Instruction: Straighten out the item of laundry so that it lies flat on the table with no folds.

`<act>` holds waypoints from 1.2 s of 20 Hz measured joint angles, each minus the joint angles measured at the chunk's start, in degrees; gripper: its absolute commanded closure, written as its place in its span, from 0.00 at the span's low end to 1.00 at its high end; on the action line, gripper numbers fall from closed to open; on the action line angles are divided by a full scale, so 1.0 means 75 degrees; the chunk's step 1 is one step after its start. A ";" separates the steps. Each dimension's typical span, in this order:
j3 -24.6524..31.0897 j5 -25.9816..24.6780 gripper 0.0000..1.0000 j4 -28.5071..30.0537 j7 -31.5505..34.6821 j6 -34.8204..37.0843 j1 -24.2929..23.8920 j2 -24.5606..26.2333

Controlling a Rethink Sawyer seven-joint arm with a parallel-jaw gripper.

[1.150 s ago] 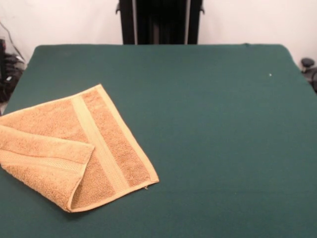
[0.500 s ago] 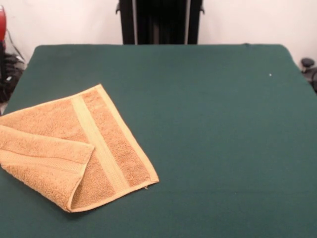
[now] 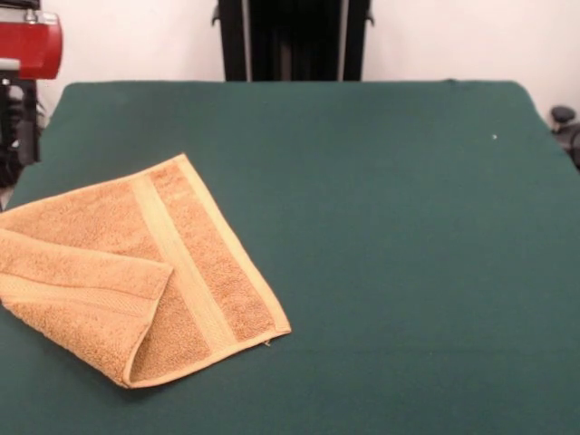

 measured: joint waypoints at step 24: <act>-0.0332 0.0482 0.00 0.0829 0.0310 -0.0576 0.0129 0.0013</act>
